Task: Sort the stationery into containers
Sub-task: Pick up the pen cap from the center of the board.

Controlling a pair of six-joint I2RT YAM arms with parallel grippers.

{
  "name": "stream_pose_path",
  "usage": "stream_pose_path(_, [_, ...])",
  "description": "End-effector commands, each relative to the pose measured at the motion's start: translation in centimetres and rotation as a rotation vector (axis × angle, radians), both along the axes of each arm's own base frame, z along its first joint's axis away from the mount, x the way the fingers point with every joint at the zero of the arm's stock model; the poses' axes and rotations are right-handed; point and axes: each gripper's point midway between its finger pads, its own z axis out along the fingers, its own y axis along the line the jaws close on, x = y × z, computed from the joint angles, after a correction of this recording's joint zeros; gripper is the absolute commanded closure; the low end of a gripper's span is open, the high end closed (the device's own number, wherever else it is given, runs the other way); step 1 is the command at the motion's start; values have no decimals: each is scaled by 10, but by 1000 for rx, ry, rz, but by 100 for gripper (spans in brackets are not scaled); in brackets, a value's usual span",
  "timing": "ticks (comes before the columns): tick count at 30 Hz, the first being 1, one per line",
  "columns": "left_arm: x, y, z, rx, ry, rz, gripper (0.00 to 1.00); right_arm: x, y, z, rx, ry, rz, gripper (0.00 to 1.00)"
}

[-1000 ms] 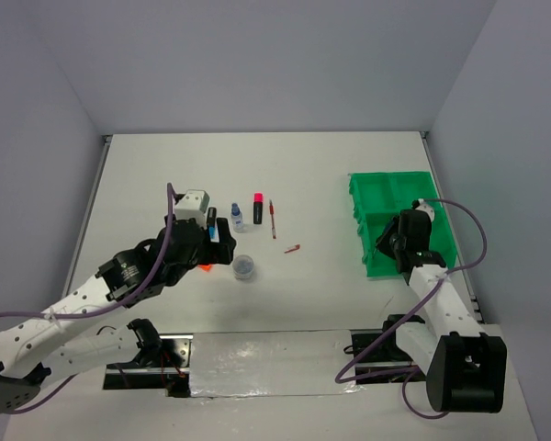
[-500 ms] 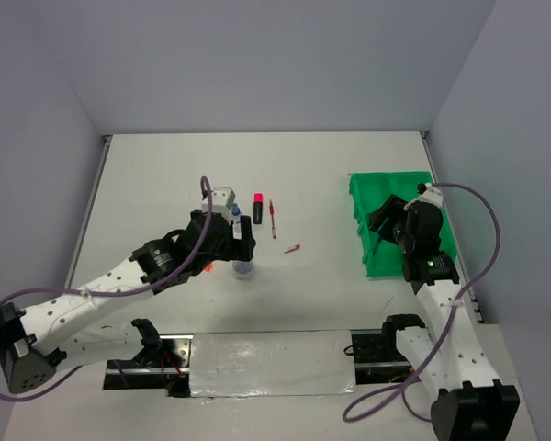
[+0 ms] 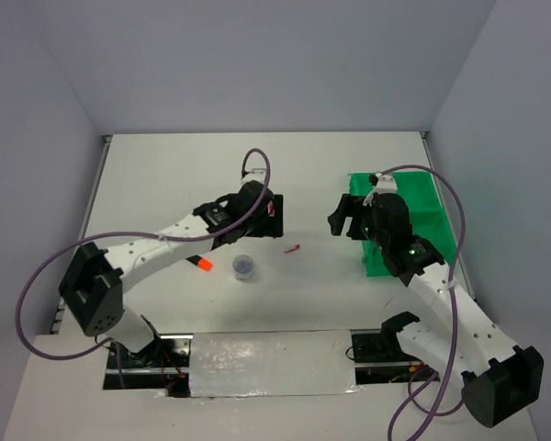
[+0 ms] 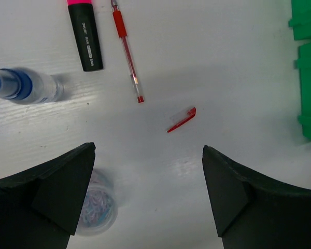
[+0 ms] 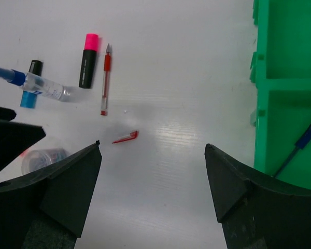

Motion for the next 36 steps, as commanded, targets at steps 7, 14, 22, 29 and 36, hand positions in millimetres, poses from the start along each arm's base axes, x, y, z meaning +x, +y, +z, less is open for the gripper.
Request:
stream_pose_path(7, [25,-30,-18,-24,56,29,9,4,21,-38,80,76,-31,12])
stream_pose_path(14, [20,-14,25,-36,0,53,6,4,32,-53,119,79,-296,0])
stream_pose_path(22, [-28,76,123,-14,-189,116,1,13,46,-50,95,219,-614,0])
stream_pose_path(29, [-78,152,143,82,-276,104,1,14,93,-89,104,368,-783,6])
stream_pose_path(36, [-105,153,109,59,-259,-35,1,14,110,-121,60,474,-908,24])
